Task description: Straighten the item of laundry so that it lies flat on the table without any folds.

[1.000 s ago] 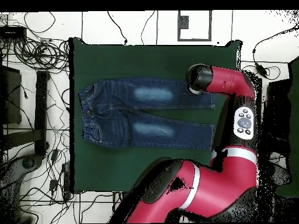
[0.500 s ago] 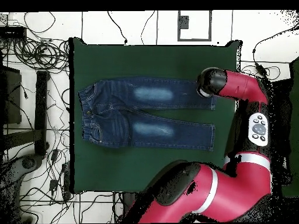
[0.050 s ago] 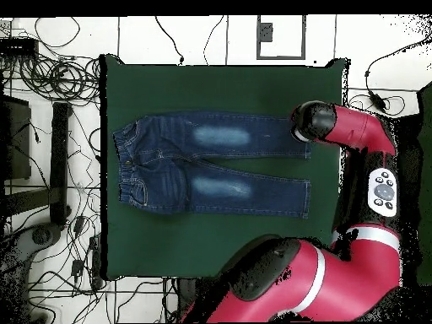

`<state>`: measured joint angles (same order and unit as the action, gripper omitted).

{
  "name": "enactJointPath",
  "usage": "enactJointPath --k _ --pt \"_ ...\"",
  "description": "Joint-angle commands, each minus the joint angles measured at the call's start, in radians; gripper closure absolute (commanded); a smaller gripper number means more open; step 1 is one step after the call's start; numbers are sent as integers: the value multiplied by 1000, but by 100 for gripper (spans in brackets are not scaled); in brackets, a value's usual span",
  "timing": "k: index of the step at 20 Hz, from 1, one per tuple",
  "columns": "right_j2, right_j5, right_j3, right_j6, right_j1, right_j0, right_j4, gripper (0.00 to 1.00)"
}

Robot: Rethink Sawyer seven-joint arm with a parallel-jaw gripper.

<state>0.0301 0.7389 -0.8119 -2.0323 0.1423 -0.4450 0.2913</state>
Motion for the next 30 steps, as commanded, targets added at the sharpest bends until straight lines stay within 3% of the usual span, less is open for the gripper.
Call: enactJointPath --k 1,11,30 --pt "131 118 -153 97 -5 26 -53 0" --pt "106 191 -170 76 1 36 -74 0" --pt "93 -41 -87 36 -109 32 -13 0"
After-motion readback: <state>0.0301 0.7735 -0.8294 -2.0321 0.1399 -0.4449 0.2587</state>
